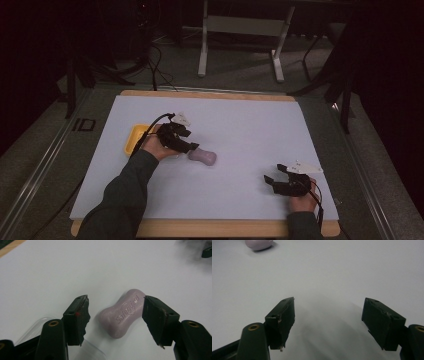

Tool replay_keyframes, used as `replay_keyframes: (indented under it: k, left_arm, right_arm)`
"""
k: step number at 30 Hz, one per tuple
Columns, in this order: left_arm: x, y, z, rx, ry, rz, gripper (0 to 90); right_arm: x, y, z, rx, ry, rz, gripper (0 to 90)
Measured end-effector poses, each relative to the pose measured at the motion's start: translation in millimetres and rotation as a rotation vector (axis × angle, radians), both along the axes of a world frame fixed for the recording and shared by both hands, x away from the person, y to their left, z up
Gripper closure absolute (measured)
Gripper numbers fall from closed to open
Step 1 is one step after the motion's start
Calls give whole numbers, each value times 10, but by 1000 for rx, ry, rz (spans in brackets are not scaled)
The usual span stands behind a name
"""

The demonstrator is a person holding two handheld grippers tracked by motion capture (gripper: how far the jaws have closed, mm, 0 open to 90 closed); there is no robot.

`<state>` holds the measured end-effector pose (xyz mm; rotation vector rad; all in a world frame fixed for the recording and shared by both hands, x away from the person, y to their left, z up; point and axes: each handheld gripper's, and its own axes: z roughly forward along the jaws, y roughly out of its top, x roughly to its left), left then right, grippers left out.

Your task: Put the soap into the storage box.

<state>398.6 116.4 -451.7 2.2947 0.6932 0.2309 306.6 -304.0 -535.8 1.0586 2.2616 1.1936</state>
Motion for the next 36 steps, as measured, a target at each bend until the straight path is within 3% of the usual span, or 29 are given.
replay_keyframes:
  k: [10, 18, 26, 32, 36]
  left_arm:
    - [60, -129, -124, 15, 22, -43, 333]
    - [99, -259, -124, 78, 18, -89, 283]
    - [122, -325, -185, 103, 39, -111, 294]
    - [139, -392, -267, 121, 47, -130, 222]
    - [115, -469, -343, 179, 25, -158, 150]
  right_arm:
    - [-1, 3, 0, -1, 1, 1, 263]
    - [-1, 4, 0, -1, 3, 2, 263]
    - [1, 5, -1, -2, 3, 5, 262]
    - [2, 6, -2, -4, 2, 5, 262]
    - [2, 8, -2, -5, 4, 6, 262]
